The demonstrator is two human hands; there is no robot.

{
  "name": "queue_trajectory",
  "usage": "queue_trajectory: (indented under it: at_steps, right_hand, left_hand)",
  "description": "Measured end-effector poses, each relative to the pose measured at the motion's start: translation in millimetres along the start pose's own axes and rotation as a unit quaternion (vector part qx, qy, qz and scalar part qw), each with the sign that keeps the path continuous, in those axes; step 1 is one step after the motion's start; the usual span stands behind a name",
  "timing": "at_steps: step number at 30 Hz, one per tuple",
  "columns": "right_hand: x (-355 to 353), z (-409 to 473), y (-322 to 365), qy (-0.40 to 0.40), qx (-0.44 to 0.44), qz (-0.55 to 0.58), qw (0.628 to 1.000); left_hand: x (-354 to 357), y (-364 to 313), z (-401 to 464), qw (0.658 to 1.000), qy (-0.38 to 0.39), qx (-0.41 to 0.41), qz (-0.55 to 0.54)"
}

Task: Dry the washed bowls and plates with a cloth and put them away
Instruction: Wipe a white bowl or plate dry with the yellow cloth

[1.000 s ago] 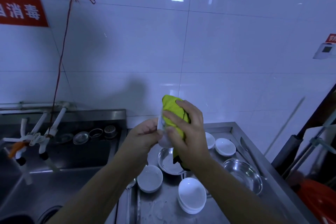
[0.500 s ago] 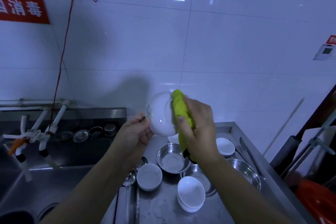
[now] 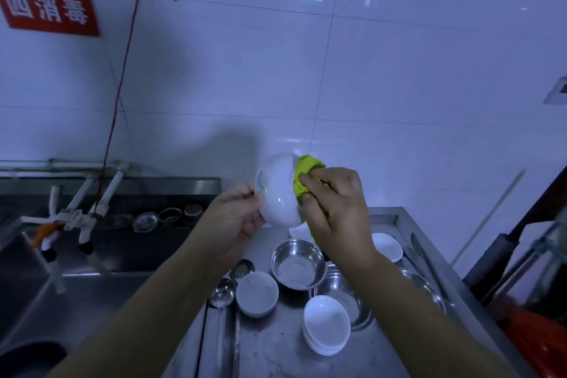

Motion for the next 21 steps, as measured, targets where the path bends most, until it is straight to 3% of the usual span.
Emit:
queue_trajectory:
  at_steps: [6, 11, 18, 21]
  right_hand:
    - [-10.0, 8.8, 10.6, -0.054, 0.042, 0.073, 0.995]
    - [16.8, 16.7, 33.3, 0.026, 0.005, 0.016, 1.000]
    - [17.2, -22.6, 23.8, -0.040, -0.093, -0.028, 0.994]
    - [9.6, -22.7, 4.8, -0.076, -0.045, 0.019, 0.996]
  left_hand:
    - [5.8, 0.1, -2.5, 1.000, -0.018, 0.021, -0.004]
    - [25.2, -0.5, -5.1, 0.999, -0.019, 0.039, -0.011]
    - [23.3, -1.5, -0.8, 0.981, -0.093, -0.037, -0.165]
    - [17.9, 6.2, -4.0, 0.960, -0.146, -0.069, -0.228]
Point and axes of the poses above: each hand's wrist, its own z-axis towards the middle knuckle, its own x-axis out of the palm, y = z × x, the point moved 7 cm from there along z, towards the middle knuckle, and after that the axes turned 10 degrees about x, right-handed, at the moved point
